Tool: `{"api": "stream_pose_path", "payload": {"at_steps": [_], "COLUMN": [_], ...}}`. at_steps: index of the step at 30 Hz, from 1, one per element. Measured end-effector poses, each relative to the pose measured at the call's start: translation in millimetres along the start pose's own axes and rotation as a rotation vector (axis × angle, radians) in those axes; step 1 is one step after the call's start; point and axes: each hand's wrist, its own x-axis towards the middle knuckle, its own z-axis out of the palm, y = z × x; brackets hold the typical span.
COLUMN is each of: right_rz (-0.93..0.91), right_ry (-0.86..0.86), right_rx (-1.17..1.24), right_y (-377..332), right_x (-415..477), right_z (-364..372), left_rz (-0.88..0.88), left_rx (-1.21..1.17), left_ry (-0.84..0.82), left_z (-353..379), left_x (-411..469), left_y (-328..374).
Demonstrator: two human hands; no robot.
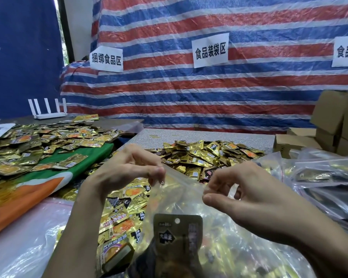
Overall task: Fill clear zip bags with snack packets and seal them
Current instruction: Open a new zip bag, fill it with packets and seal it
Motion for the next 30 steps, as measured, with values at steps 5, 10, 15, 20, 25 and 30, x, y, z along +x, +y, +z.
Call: {"api": "stream_pose_path", "payload": {"at_steps": [5, 10, 15, 20, 25, 30], "right_rz": [0.02, 0.051, 0.077, 0.086, 0.076, 0.006], "right_ry": [-0.043, -0.087, -0.127, -0.139, -0.136, -0.14], "right_rx": [-0.036, -0.059, -0.047, -0.041, -0.119, -0.171], "right_y": [1.5, 4.5, 5.9, 7.7, 7.6, 4.5], "right_x": [-1.5, -3.1, -5.7, -8.7, -10.4, -15.3], "right_z": [-3.5, -7.5, -13.4, -17.9, -17.8, -16.6], "left_rz": [-0.02, -0.033, -0.03, -0.026, -0.043, -0.084], "left_rx": [0.013, 0.017, 0.045, 0.052, 0.079, 0.118], "left_ry": [0.061, 0.112, 0.115, 0.154, 0.168, 0.215], "left_z": [-8.5, -14.6, -18.2, -22.4, -22.5, -21.8], "left_x": [-4.7, -8.1, -8.3, -10.5, -9.7, -9.5], "left_y": [-11.3, -18.8, -22.8, -27.2, -30.5, -27.8]}}
